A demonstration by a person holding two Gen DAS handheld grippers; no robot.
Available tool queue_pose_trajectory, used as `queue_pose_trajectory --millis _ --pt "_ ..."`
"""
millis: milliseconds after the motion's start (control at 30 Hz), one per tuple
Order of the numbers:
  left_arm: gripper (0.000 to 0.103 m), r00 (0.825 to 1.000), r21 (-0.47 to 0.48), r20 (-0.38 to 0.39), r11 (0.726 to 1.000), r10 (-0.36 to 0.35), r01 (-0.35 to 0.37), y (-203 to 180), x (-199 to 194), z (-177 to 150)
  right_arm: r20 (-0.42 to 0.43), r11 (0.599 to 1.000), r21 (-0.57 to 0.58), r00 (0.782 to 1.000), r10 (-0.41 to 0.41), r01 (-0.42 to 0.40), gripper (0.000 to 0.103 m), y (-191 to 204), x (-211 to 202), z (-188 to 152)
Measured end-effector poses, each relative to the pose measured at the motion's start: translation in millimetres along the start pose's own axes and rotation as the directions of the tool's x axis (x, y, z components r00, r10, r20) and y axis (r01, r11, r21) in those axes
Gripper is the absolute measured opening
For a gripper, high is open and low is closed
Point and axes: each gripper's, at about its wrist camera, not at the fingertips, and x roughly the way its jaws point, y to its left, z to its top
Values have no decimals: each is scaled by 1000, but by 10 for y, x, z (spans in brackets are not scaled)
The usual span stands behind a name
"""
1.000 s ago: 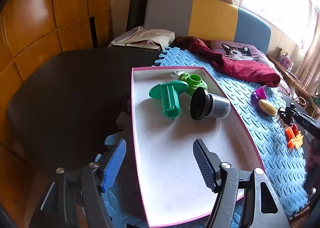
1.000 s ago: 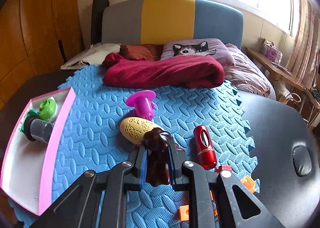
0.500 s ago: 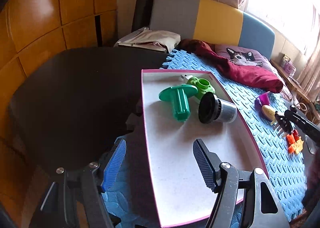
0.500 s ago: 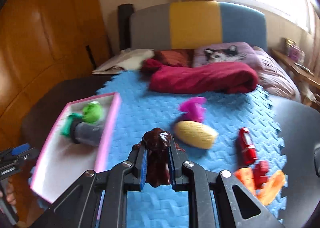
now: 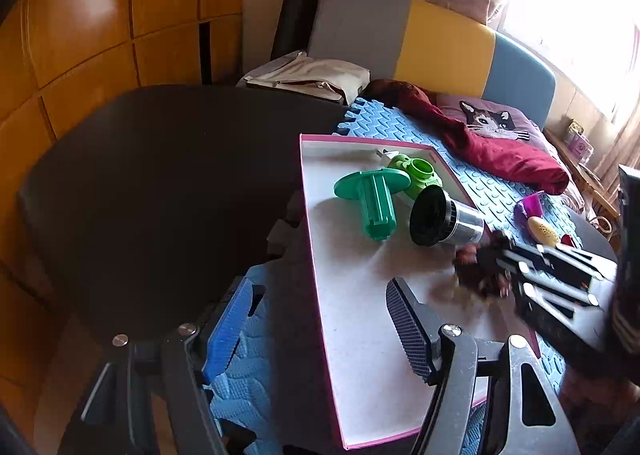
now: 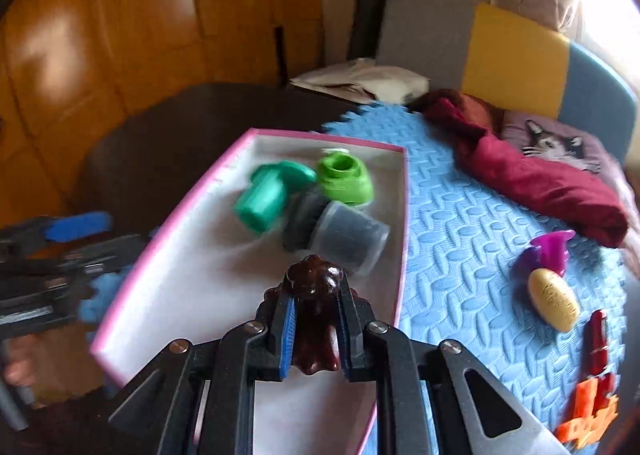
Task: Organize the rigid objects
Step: 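Carry the brown pumpkin toward the pink tray with the right gripper, then open the right gripper to drop the pumpkin into the tray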
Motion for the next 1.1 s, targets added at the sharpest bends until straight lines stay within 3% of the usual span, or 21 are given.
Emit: queue_pose_trajectory --millis 100,333,633,1100 --pt "70 1000 -6 0 1000 -2 2 20 2 3 8 999 28 999 -32 32 15 -67 61 84" --pt "70 1000 -10 -1 1000 -5 5 30 5 -17 -6 999 29 1000 -14 15 16 -88 61 90" --pt "74 1000 1 7 1000 -2 2 3 -32 -29 -27 997 74 1000 -9 11 39 -155 86 14" --pt "74 1000 22 21 1000 2 -2 -55 -88 -43 27 996 92 999 -19 17 49 -179 -204 -29"
